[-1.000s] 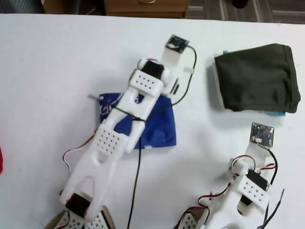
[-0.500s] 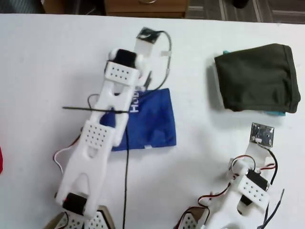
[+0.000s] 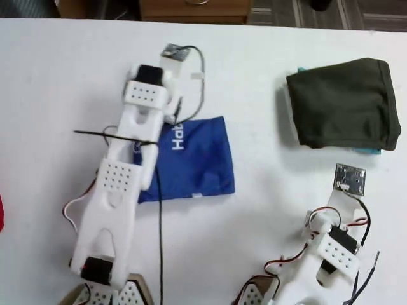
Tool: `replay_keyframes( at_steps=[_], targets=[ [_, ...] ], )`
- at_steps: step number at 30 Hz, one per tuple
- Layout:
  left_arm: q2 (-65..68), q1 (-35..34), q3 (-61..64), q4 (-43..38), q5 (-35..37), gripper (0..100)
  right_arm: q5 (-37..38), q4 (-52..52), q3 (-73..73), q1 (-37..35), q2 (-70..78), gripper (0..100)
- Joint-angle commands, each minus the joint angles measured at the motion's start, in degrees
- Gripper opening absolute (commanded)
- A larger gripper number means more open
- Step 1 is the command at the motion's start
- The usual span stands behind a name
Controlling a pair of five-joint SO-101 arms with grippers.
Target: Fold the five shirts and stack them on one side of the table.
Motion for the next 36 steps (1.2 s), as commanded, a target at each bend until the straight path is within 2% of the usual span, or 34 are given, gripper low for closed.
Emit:
replay_keyframes(
  at_steps=[1,9,16,21,24,28,31,36],
  targets=[
    [-1.41,-0.44,-0.75,0.35,-0.44,5,-0.53,-0.92,-0.53,-0.48,-1.45,4.2],
    [-12.48,0.44,3.12,1.32,-0.26,5,-0.53,-0.92,-0.53,-0.48,-1.45,4.2],
    [-30.95,1.85,34.86,0.0,-0.44,5,-0.53,-0.92,-0.53,-0.48,-1.45,4.2],
    [-36.92,0.26,55.16,-16.79,-0.97,5,-0.53,-0.66,-0.53,-0.48,-1.45,4.2],
    [-37.01,-0.7,62.99,-25.85,-3.96,5,-0.44,0.22,-1.23,-0.48,-1.45,4.1],
    [-37.1,-6.59,66.86,-31.21,-4.4,5,-0.53,13.93,-11.52,-1.27,-1.45,4.1],
    [-37.27,-9.93,67.03,-31.12,-4.4,5,-0.88,23.6,-22.59,-9.1,-1.1,4.1],
    [-37.36,-10.11,67.21,-30.95,-4.48,5,-0.97,29.58,-34.64,-31.25,-0.84,4.1]
  ],
)
